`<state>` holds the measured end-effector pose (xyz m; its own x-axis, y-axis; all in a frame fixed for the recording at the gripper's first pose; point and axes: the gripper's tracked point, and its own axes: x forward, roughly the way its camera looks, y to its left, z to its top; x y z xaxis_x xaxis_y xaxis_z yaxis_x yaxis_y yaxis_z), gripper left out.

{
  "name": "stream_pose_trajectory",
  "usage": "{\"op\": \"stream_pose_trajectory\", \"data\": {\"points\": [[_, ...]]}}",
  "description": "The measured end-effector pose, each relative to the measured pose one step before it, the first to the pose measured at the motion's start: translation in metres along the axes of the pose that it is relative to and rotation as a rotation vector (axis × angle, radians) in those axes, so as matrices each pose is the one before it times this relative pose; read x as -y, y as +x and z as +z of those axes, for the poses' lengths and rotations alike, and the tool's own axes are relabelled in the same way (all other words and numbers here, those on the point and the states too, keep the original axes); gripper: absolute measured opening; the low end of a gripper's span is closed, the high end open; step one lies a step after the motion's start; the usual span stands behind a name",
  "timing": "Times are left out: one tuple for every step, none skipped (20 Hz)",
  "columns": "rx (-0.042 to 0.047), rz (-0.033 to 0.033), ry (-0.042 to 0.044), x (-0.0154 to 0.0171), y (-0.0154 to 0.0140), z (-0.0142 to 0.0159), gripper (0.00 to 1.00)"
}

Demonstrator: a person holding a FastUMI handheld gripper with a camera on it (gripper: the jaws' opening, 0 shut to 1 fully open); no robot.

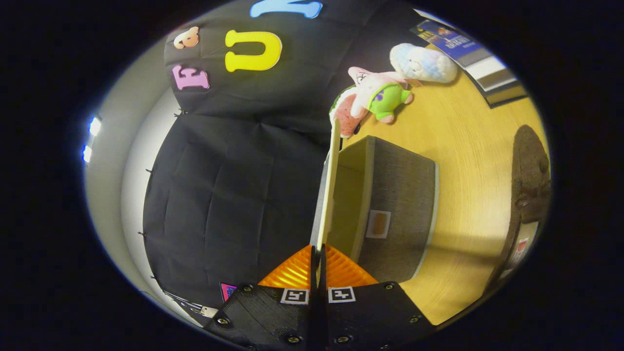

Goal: Open the storage box then place both shoes into the box .Put the left shoe in first, then the right shoe, with the right side of both shoes facing outward in a uniform manner.

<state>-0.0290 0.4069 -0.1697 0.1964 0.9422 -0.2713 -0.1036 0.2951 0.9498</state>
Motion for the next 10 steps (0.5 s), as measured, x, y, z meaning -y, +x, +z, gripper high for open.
{"op": "stream_pose_trajectory", "data": {"points": [[-0.00532, 0.00024, -0.01238, -0.01227, 0.00179, 0.00256, 0.00], [-0.00304, -0.00130, -0.01508, -0.01442, 0.00302, 0.00401, 0.00], [-0.00812, -0.01075, -0.01798, -0.01138, 0.00489, 0.00358, 0.00], [-0.00787, -0.00851, -0.01817, -0.01013, 0.00466, 0.00133, 0.00], [-0.00585, -0.00163, -0.02045, -0.01245, 0.00548, 0.00395, 0.00], [-0.00653, -0.01220, -0.01888, -0.01179, 0.00596, 0.00246, 0.00], [-0.00369, -0.01294, -0.02038, -0.00979, 0.00899, 0.00414, 0.00], [-0.00777, -0.01635, -0.02050, -0.00996, 0.00759, 0.00142, 0.00], [-0.00819, -0.01244, -0.01492, -0.00825, 0.00907, 0.00118, 0.00], [-0.01233, -0.00964, -0.00530, -0.01092, 0.00813, -0.00194, 0.00]]}}
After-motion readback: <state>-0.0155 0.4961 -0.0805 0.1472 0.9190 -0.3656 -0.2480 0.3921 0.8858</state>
